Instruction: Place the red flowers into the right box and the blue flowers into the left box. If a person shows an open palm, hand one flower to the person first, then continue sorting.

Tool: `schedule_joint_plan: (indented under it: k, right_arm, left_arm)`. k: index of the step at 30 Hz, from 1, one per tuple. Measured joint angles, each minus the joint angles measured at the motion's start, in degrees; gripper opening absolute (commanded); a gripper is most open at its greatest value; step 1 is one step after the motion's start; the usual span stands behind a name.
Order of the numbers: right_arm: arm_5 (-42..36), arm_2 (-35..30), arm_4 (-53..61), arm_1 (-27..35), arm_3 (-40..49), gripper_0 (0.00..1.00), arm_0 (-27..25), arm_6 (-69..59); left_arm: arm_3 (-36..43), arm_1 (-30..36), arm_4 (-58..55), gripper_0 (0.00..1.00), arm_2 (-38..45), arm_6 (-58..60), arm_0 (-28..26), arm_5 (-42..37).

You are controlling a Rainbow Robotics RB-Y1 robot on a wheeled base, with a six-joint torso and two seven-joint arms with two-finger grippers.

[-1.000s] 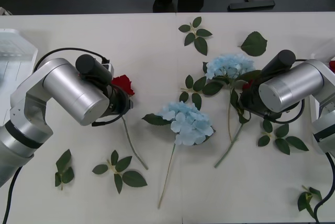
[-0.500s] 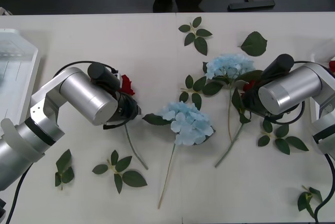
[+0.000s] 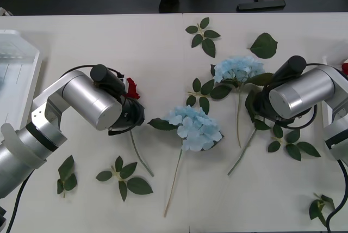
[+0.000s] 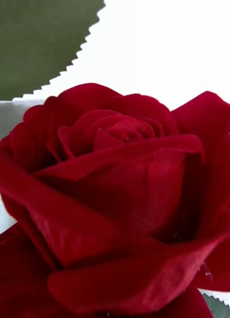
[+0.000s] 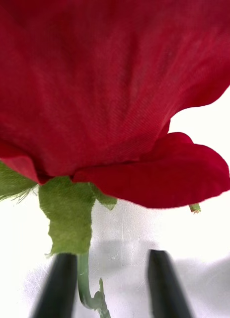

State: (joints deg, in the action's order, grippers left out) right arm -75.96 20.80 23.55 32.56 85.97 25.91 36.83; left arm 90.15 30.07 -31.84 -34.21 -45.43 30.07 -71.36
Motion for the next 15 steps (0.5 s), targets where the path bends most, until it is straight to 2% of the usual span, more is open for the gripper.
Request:
schedule_joint_plan:
  k: [6,15]
  right_arm:
    - [-4.95,-3.86,1.81,0.14,0.00,0.00,1.76,1.94]
    - [-18.70,-14.83,3.79,4.28,-2.33,0.00,10.84,23.35]
  left_arm:
    - [-0.08,0.00,0.01,0.00,0.00,0.00,0.00,0.88]
    - [-0.15,0.45,0.95,0.00,0.00,-0.02,0.02,5.74]
